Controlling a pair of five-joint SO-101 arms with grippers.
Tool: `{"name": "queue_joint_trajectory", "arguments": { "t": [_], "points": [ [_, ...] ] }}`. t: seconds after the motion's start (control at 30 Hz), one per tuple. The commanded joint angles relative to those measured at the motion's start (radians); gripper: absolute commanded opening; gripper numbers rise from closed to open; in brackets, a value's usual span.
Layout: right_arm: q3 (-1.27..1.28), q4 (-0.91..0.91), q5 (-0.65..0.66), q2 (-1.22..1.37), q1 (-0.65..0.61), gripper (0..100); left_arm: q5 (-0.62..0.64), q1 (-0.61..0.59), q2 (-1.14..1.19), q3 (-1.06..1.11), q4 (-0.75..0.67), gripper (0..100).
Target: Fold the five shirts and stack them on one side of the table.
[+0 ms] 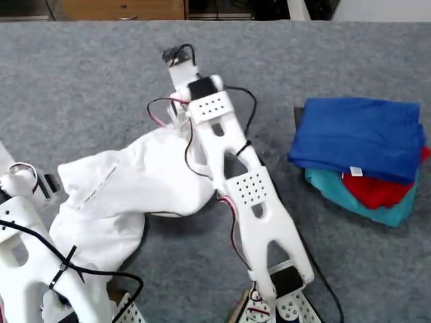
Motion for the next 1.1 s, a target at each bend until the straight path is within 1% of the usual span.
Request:
{"name": "queue_joint_trajectory", "arguments": {
  "t": [0.0,0.07,0.23,0.33,0.47,0.6,0.73,0.8,0.9,1.0,1.07],
  "points": [
    [-0.222,0.057,-0.014,-0.008,0.035,0.5,-0.002,-0.005,-0.007,-0.003,-0.009,24],
    [-0.282,0.086,-0.018,-0.022,0.035,0.5,-0.002,-0.003,-0.007,-0.003,-0.009,24],
    [-0.255,0.118,-0.023,-0.203,0.036,0.5,-0.002,0.005,-0.007,-0.014,-0.014,24],
    [-0.269,0.107,-0.015,-0.314,0.033,0.5,0.0,0.075,-0.008,-0.029,-0.008,24],
    [-0.269,0.107,-0.014,-0.435,0.036,0.5,0.078,0.239,-0.008,-0.078,-0.008,24],
    [-0.269,0.103,-0.012,-0.495,0.073,0.5,0.157,0.44,-0.001,-0.166,-0.009,24],
    [-0.269,0.011,-0.012,-0.51,0.176,0.5,0.201,0.667,0.002,-0.21,-0.015,24],
    [-0.269,-0.057,-0.012,-0.501,0.236,0.5,0.21,0.79,0.004,-0.207,-0.015,24],
    [-0.268,-0.158,-0.002,-0.464,0.308,0.5,0.209,0.942,0.004,-0.173,-0.015,24],
    [-0.268,-0.267,0.008,-0.39,0.344,0.5,0.203,1.031,0.004,-0.097,-0.043,24],
    [-0.269,-0.325,0.008,-0.332,0.355,0.5,0.203,1.034,0.004,-0.003,-0.114,24]
  ]
}}
